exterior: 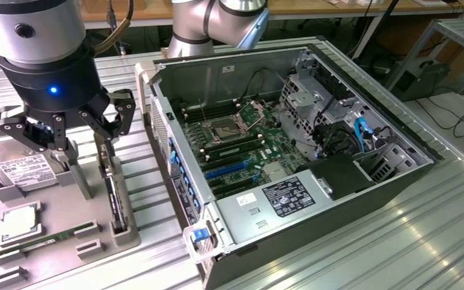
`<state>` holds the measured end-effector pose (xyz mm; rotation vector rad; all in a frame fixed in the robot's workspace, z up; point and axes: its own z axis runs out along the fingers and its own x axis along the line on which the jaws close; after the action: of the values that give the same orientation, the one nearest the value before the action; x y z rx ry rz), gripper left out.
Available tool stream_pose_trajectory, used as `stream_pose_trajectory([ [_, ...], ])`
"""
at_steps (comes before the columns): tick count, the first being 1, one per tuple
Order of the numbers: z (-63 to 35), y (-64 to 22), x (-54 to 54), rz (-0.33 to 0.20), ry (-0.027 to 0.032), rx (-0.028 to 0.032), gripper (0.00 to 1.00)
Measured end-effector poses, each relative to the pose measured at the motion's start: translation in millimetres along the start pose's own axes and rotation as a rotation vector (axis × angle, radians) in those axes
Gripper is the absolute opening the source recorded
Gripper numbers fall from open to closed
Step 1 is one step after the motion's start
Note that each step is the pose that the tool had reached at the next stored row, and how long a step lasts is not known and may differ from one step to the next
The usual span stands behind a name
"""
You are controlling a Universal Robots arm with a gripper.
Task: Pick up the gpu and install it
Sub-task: 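Pick up the gpu and move the gpu toward the slot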
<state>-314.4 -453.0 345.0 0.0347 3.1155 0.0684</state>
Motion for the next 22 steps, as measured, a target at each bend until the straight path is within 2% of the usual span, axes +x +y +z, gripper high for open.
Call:
stream_pose_trajectory([
  [22, 8.1, -5.9, 0.1, -0.019, 0.0011, -0.0005, 0.55],
])
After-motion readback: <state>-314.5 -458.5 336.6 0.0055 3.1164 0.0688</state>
